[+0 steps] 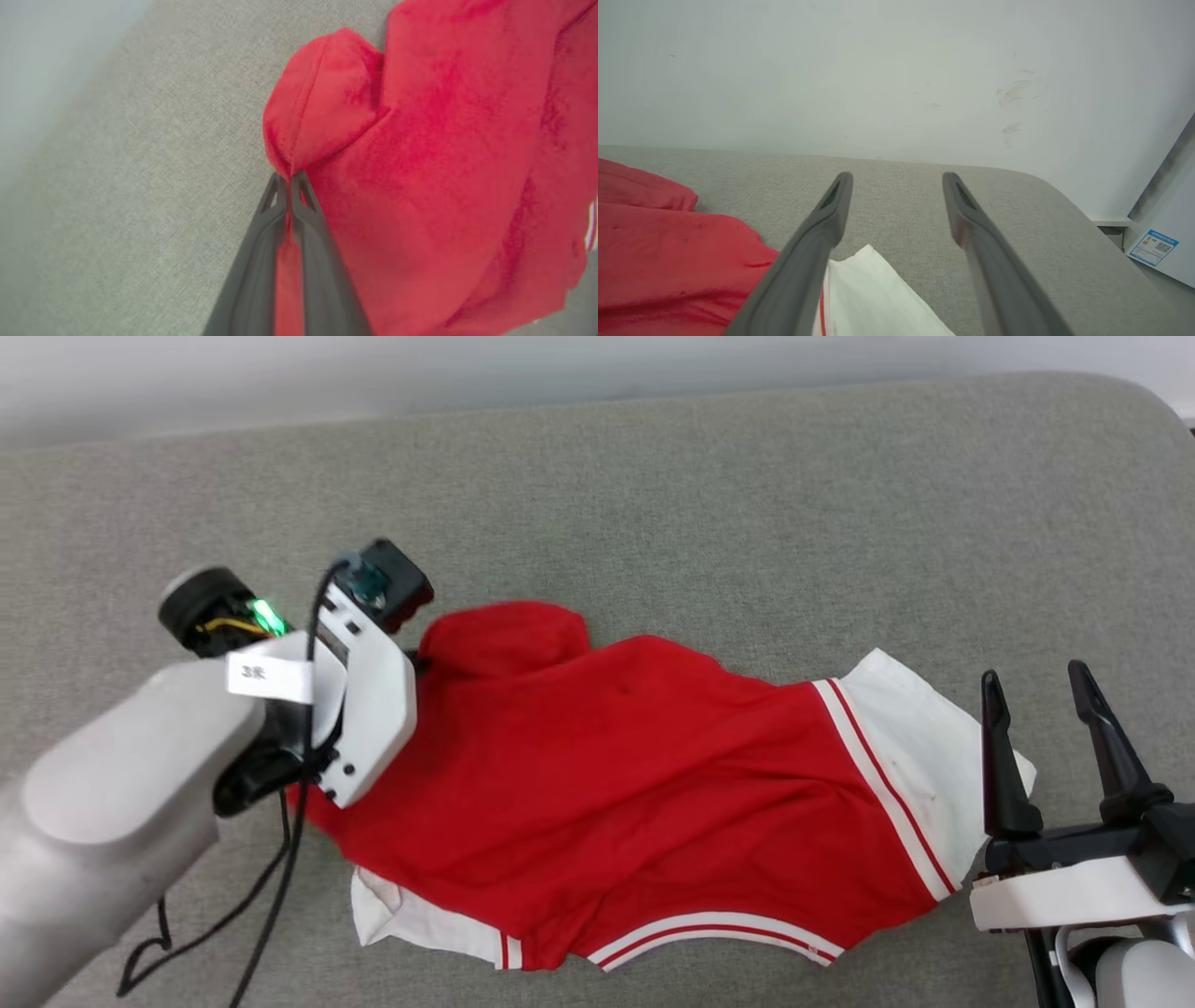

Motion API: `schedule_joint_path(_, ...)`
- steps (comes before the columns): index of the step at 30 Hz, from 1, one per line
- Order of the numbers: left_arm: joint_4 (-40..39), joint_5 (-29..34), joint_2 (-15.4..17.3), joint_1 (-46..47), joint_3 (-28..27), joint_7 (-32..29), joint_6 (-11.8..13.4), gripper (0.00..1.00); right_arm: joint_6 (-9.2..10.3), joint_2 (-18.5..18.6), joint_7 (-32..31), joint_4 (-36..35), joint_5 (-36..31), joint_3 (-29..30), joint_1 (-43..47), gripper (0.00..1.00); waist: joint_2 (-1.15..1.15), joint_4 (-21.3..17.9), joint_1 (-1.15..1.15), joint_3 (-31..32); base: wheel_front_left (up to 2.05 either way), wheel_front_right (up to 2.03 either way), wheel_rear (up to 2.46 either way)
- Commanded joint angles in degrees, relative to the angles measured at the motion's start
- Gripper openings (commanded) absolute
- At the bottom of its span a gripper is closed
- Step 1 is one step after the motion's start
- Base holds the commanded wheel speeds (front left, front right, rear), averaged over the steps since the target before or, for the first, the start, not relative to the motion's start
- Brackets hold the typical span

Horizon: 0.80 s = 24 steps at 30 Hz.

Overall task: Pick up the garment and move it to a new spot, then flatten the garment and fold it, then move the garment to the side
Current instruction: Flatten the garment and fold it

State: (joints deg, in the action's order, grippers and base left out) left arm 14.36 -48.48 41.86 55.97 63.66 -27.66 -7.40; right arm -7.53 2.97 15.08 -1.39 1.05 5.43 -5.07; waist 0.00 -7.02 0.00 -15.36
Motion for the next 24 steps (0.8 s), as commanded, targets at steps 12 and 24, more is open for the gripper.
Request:
schedule_joint_path(12, -15.2, 1.2, 5.5, 5.5, -6.1, 3.5, 3.0, 0.00, 0.08, -0.2, 0.1, -0.8, 1.4, 0.7, 0.6, 1.00, 0.00, -0.1, 0.00, 1.3, 0.00, 0.00, 0.00)
schedule_joint_path(24, -7.4, 5.0, -4.8, 19.2, -5.4, 1.7, 1.0, 0.00, 0.08, -0.2, 0.1, -2.2, 3.6, 0.7, -3.2, 1.00, 0.00, -5.7, 0.00, -6.2, 0.00, 0.00, 0.00)
